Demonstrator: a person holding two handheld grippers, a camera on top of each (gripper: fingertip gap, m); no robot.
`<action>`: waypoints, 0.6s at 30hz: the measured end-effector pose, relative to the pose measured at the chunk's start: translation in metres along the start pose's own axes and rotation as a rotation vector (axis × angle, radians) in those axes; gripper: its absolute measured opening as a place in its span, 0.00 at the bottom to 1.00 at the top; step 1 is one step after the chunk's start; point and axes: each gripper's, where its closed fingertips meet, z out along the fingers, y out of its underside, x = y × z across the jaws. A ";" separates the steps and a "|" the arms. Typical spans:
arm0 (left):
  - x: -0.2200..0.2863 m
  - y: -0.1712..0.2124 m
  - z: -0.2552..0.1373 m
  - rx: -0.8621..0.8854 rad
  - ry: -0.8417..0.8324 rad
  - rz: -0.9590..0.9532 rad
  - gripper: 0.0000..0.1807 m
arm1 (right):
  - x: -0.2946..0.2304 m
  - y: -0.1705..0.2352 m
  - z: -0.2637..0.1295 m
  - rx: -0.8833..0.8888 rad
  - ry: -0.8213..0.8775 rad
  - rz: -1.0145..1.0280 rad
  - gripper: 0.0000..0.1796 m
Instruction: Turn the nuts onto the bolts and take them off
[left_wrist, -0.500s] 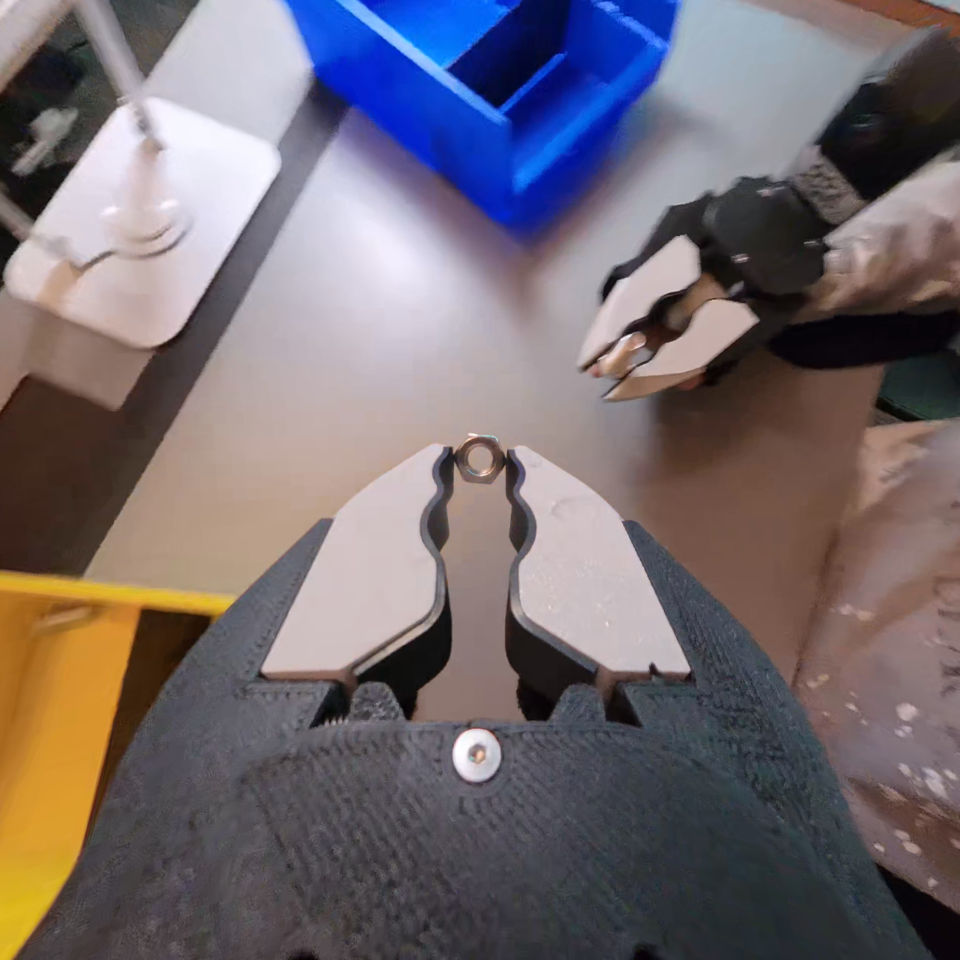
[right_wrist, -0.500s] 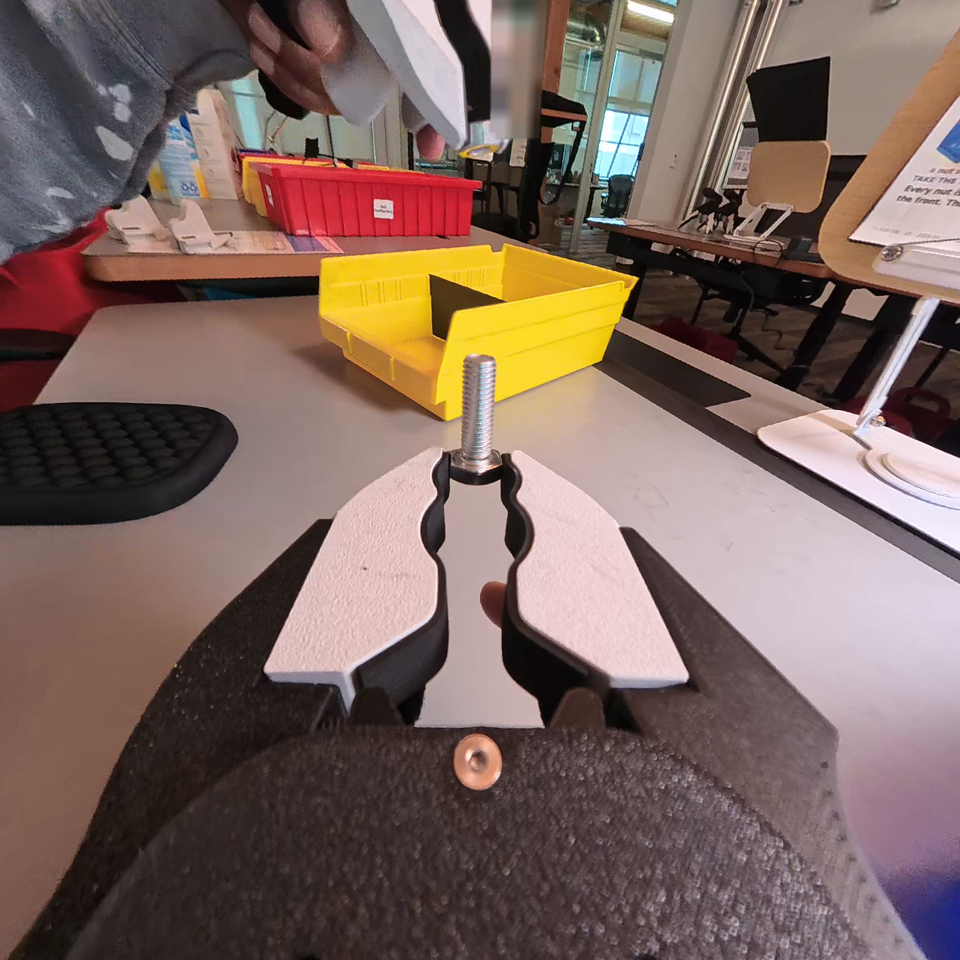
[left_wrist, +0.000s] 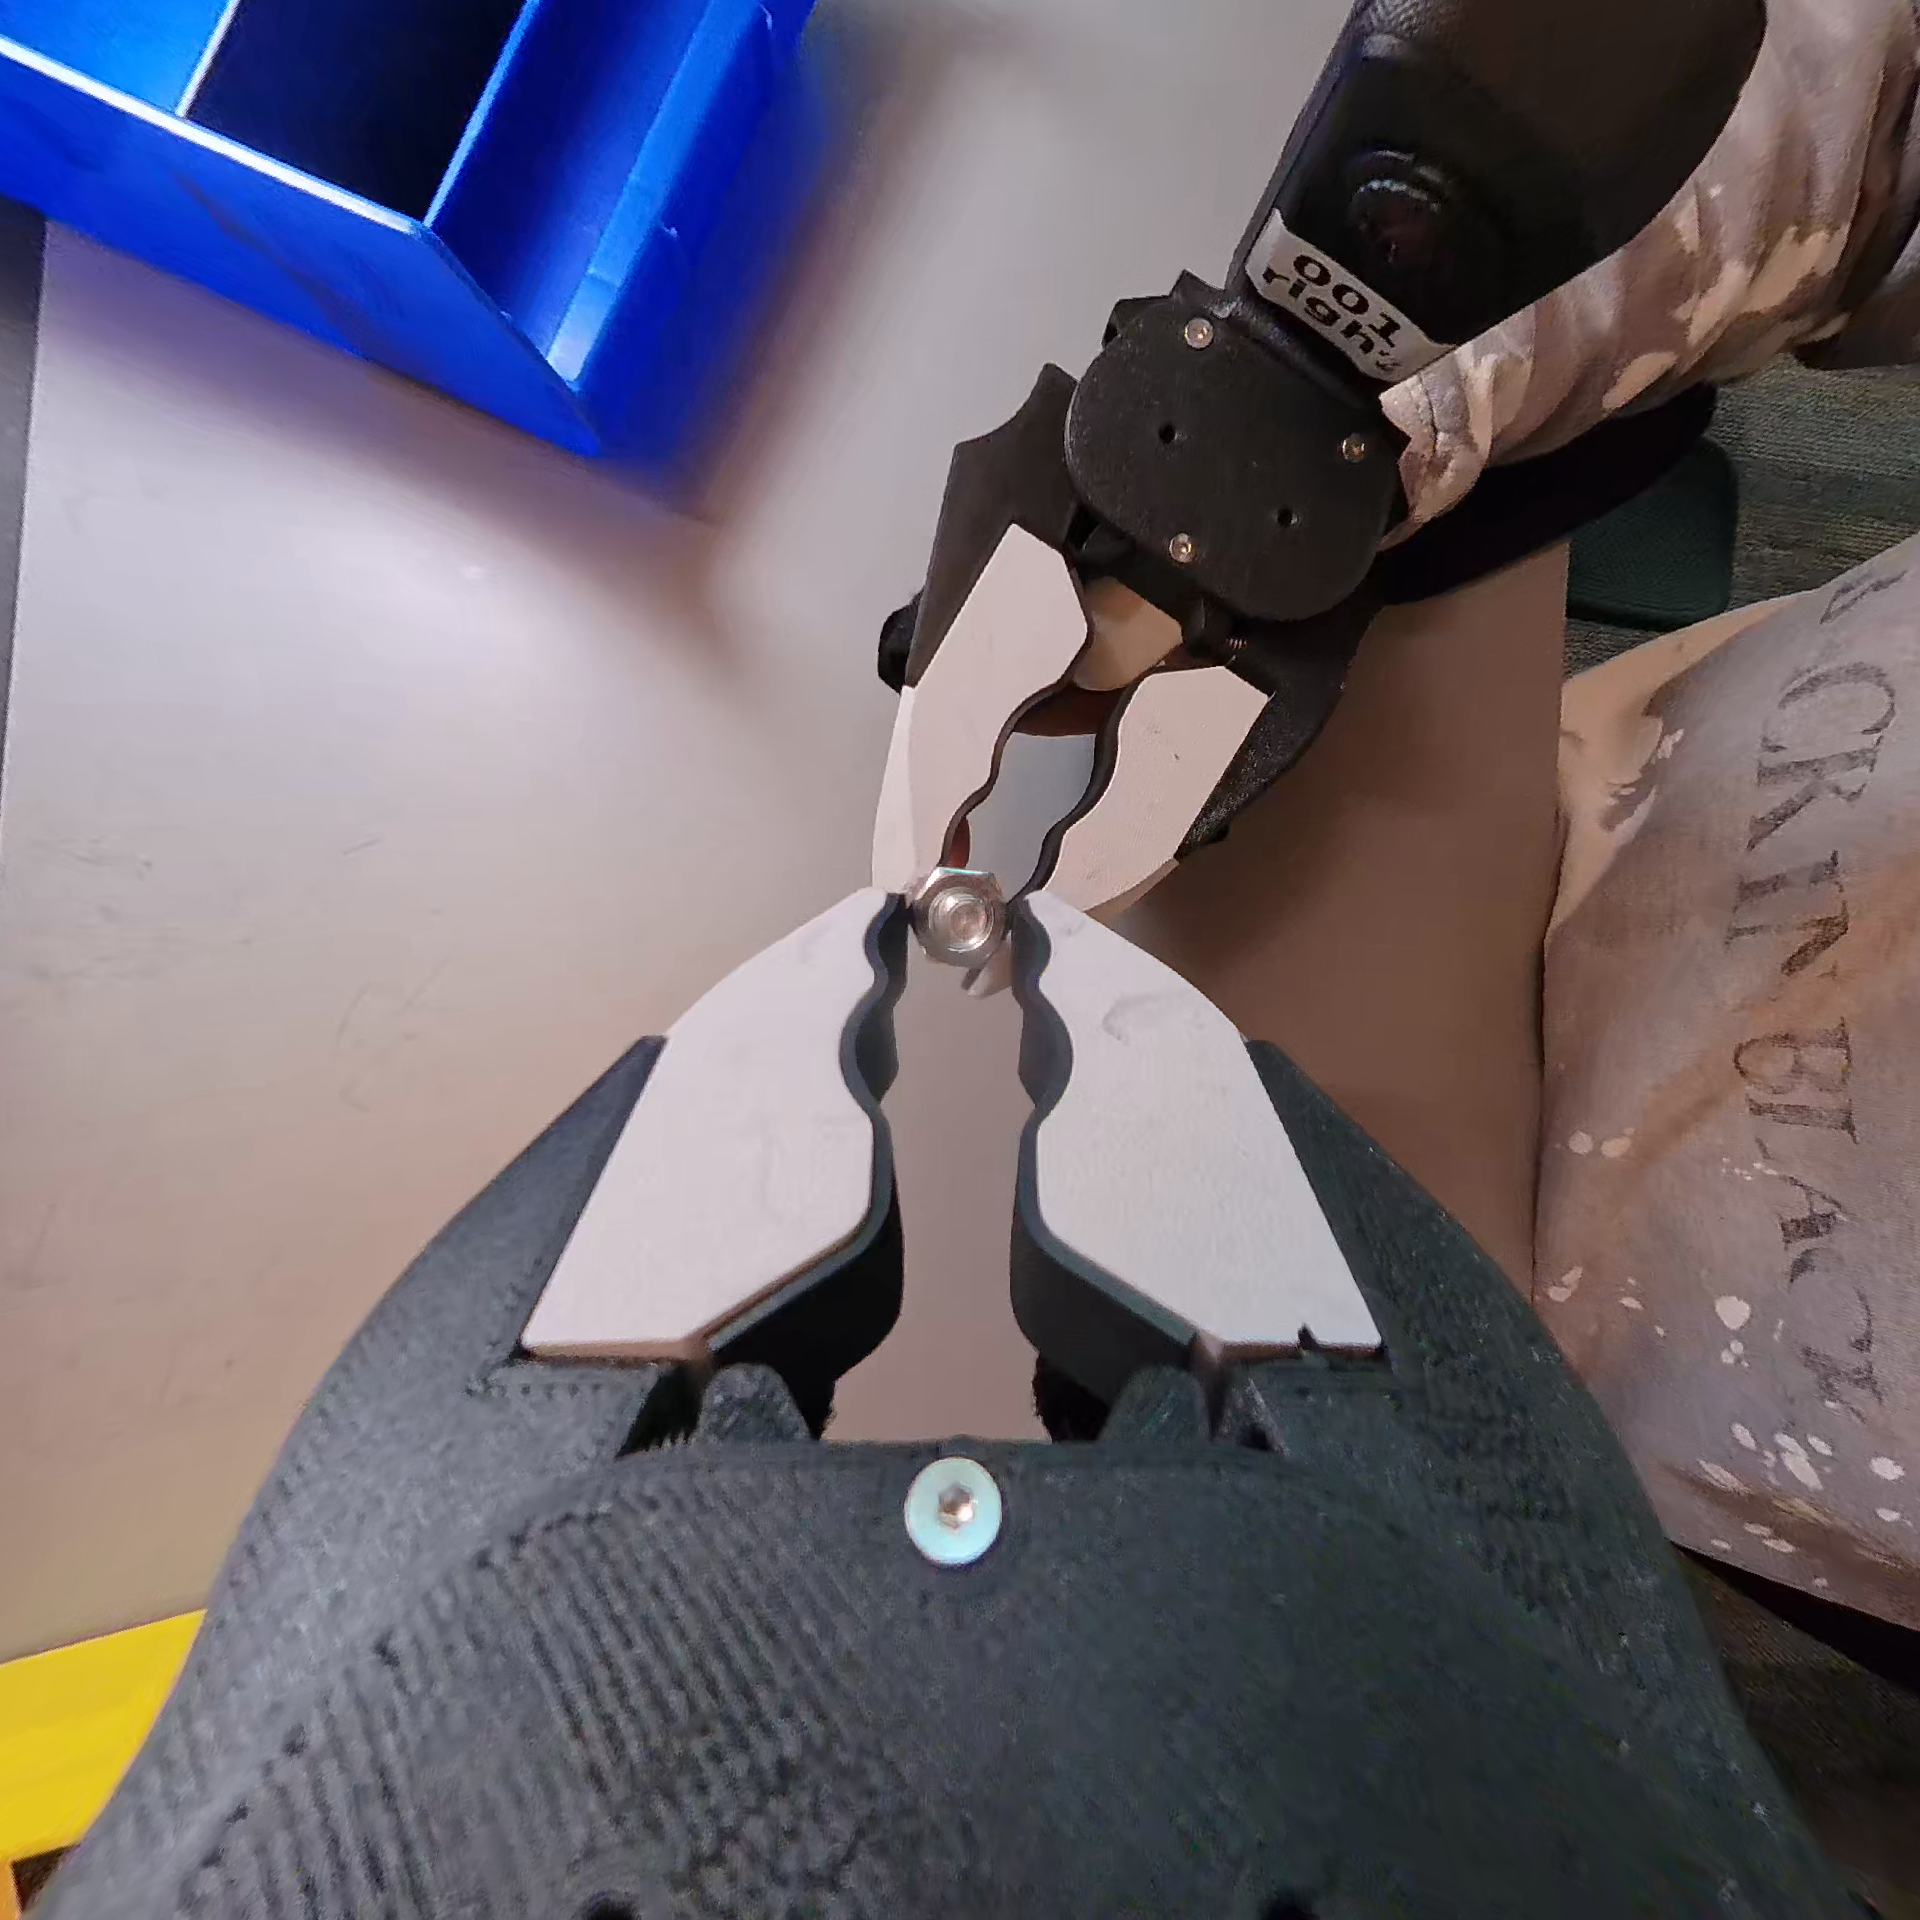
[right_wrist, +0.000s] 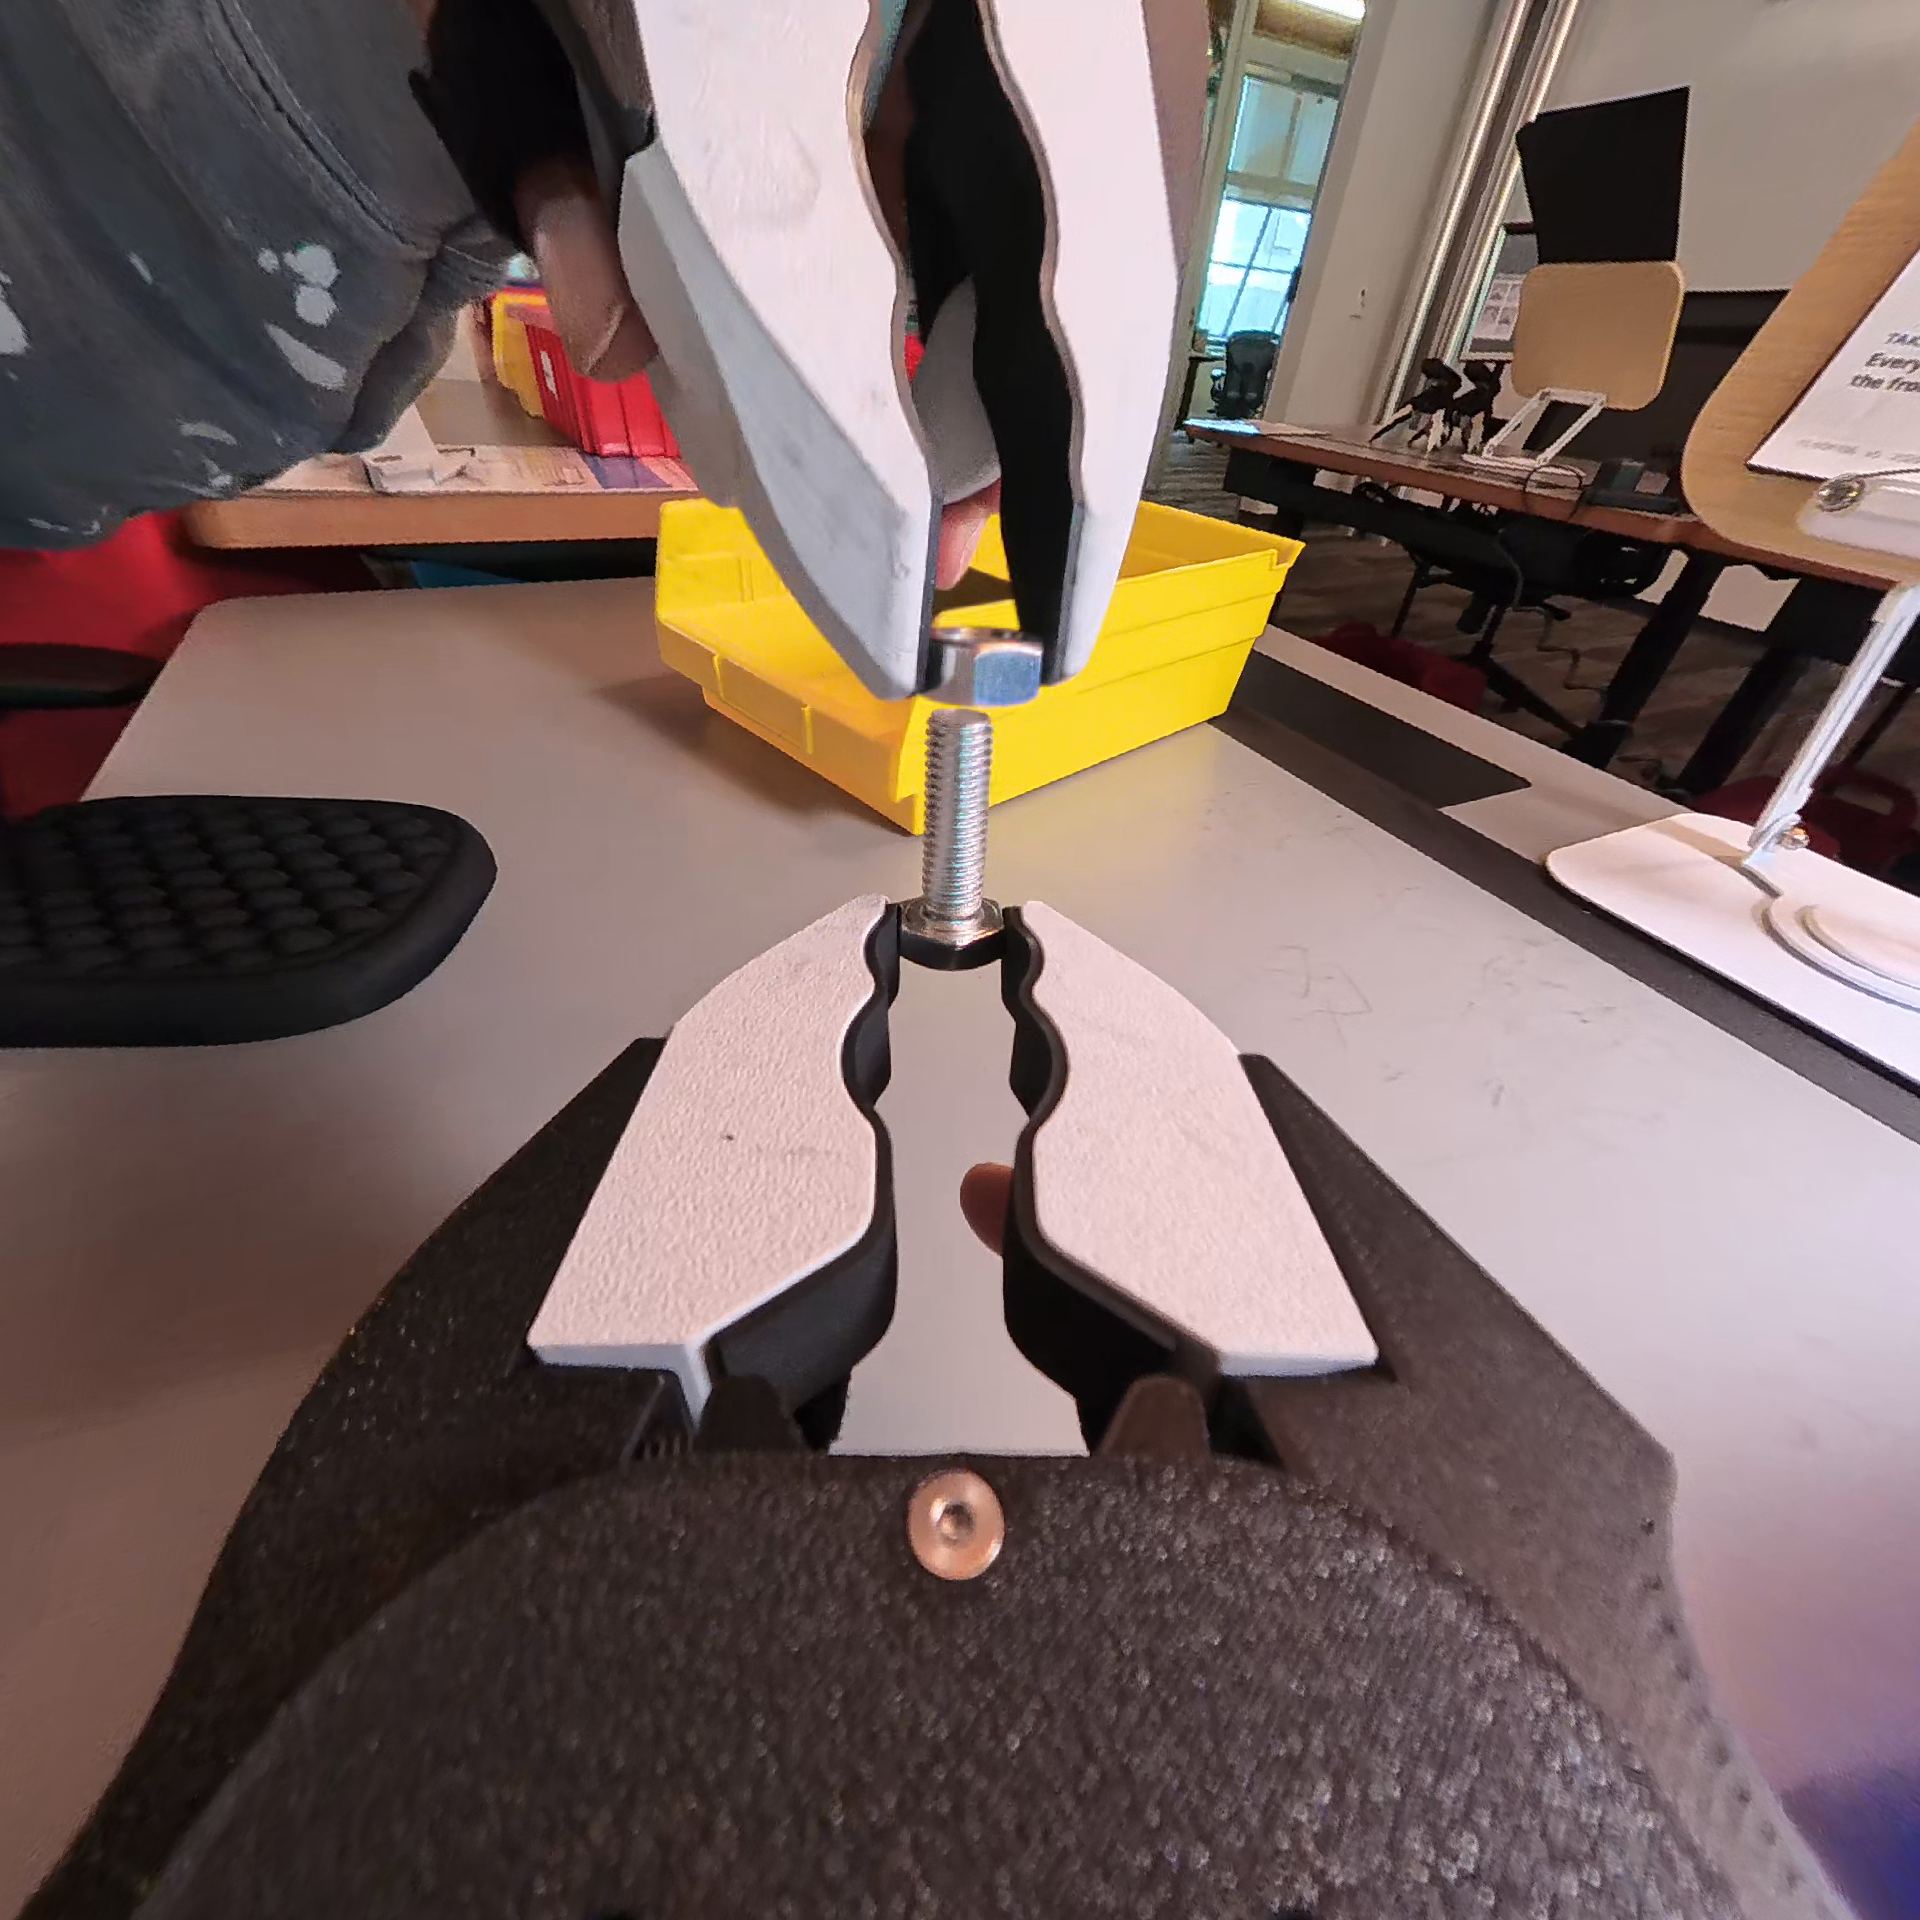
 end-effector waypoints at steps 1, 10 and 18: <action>-0.001 0.000 0.002 0.002 -0.001 0.000 0.11 | 0.001 0.000 0.000 0.001 0.002 0.003 0.10; -0.001 0.002 0.007 -0.028 0.004 0.020 0.11 | 0.003 0.001 0.000 0.001 0.009 0.052 0.10; 0.000 0.002 0.007 -0.030 0.001 0.044 0.11 | 0.002 0.001 0.001 0.010 0.001 0.059 0.10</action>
